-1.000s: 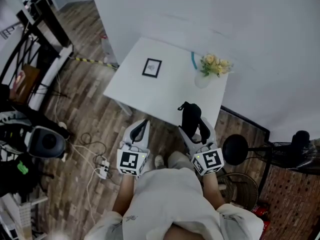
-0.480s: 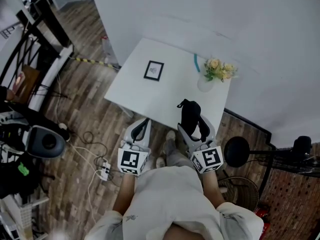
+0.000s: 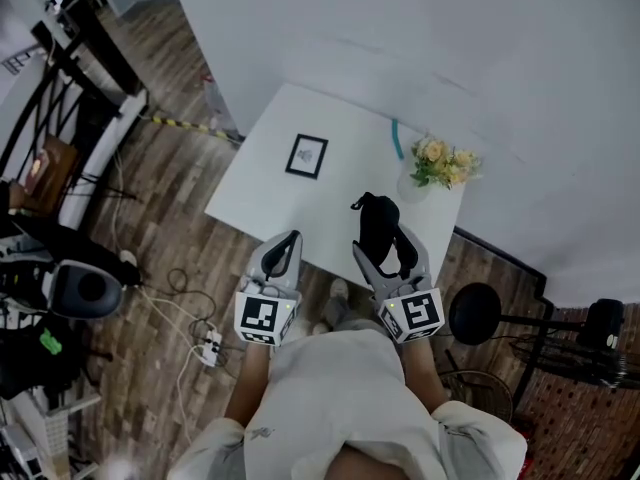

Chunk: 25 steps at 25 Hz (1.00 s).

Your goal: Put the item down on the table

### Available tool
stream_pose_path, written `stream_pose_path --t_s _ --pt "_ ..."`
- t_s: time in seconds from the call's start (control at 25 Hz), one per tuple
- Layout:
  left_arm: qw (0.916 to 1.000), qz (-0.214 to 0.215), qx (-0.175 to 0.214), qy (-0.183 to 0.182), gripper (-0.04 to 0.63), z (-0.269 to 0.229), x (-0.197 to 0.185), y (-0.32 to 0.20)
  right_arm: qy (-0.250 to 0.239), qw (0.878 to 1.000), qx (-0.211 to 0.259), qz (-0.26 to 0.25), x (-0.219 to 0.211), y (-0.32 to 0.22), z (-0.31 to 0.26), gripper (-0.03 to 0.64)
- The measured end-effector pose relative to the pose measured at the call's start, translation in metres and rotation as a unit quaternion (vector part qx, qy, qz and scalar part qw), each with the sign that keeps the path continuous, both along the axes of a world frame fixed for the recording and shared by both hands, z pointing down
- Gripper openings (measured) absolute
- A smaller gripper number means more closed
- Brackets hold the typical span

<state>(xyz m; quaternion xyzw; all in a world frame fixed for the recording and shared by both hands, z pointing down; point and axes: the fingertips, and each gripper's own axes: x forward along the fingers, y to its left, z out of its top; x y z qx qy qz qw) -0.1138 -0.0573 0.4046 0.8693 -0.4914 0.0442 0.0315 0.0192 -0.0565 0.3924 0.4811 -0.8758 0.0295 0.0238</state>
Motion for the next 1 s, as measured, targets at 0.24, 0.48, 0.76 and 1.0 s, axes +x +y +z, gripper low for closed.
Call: stream_pose_path --t_s 0.24,0.48,0.76,1.0 --pt "0.9999 -0.009 -0.006 -0.009 0.017 -0.001 0.011 -0.039 -0.005 1.0 -0.008 -0.013 0.007 -0.044 0.0 0.324" --pt "0.9997 -0.014 -0.012 -0.017 0.017 -0.002 0.023 -0.074 -0.013 0.999 -0.014 -0.027 0.013 -0.084 -0.001 0.324" --pt "0.9989 -0.021 -0.033 -0.024 0.017 0.009 0.039 -0.107 -0.019 0.999 -0.031 -0.041 0.023 -0.119 0.011 0.324" --pt "0.9976 -0.017 -0.06 -0.029 0.017 0.024 0.043 -0.122 -0.019 0.997 -0.053 -0.044 0.021 -0.134 0.025 0.324"
